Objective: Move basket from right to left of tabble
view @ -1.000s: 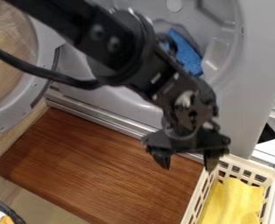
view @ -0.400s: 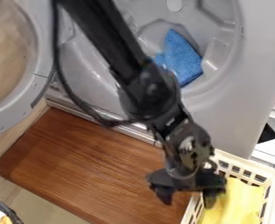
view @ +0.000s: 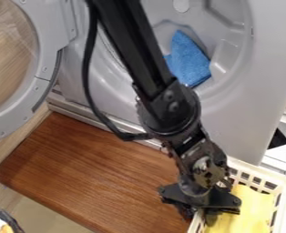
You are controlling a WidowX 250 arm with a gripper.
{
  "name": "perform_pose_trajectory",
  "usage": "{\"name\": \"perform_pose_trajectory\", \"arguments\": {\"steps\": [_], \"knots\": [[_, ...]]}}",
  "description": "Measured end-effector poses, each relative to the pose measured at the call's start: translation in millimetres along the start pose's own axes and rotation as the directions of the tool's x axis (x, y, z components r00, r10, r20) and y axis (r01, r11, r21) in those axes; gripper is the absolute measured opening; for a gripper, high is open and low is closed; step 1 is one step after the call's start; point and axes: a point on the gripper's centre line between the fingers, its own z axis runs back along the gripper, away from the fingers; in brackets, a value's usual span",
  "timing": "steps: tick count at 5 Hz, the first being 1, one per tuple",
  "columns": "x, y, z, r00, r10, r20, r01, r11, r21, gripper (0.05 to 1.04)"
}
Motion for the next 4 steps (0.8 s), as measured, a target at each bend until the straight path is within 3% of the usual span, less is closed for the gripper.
{"name": "perform_pose_trajectory", "arguments": {"steps": [1,2,3,4], "knots": [[1,-2,5,1.000,-0.017,0.006,0.017,1.000,-0.001,0.162],[4,-6,10,1.000,-0.018,0.016,0.018,1.000,-0.016,0.101],[17,2,27,0.998,-0.046,0.040,0.049,0.996,-0.068,0.097],[29,13,56,0.992,-0.075,0.102,0.085,0.992,-0.094,0.097]]}}
